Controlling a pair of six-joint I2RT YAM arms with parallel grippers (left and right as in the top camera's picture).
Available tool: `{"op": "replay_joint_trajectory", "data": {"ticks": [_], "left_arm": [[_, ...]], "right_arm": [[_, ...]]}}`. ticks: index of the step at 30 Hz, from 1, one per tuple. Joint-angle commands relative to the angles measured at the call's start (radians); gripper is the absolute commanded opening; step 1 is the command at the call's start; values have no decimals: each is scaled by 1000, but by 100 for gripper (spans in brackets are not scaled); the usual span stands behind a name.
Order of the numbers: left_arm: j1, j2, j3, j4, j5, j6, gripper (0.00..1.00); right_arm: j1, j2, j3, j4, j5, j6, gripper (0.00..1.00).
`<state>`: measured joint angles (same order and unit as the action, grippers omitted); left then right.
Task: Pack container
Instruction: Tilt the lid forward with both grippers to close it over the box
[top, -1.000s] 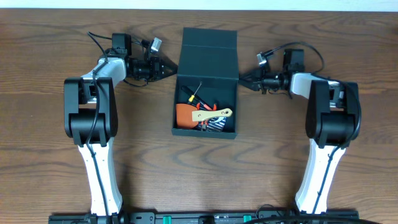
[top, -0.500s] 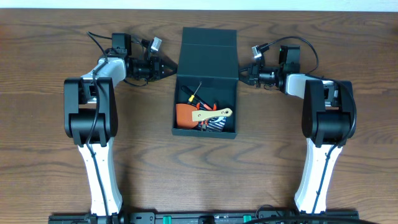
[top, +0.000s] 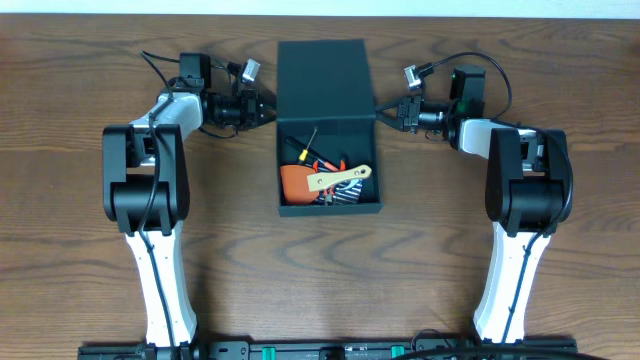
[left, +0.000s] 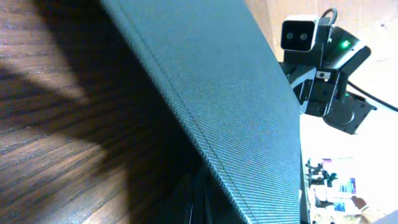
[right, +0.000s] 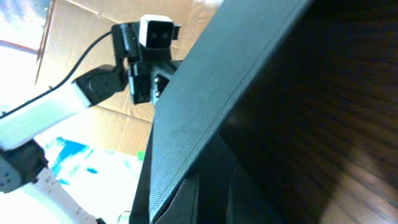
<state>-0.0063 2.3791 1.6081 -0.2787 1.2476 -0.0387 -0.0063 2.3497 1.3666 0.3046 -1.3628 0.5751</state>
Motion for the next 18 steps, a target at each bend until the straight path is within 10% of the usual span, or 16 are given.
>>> {"op": "replay_joint_trajectory", "data": {"ticks": [1,18], "left_arm": [[0,8,17,8,51,-17,6],[0,-2,90,8,160,-38,6]], "right_arm": [[7,8,6,10,-92,8,1],[0,8,6,55,-145,16,1]]}}
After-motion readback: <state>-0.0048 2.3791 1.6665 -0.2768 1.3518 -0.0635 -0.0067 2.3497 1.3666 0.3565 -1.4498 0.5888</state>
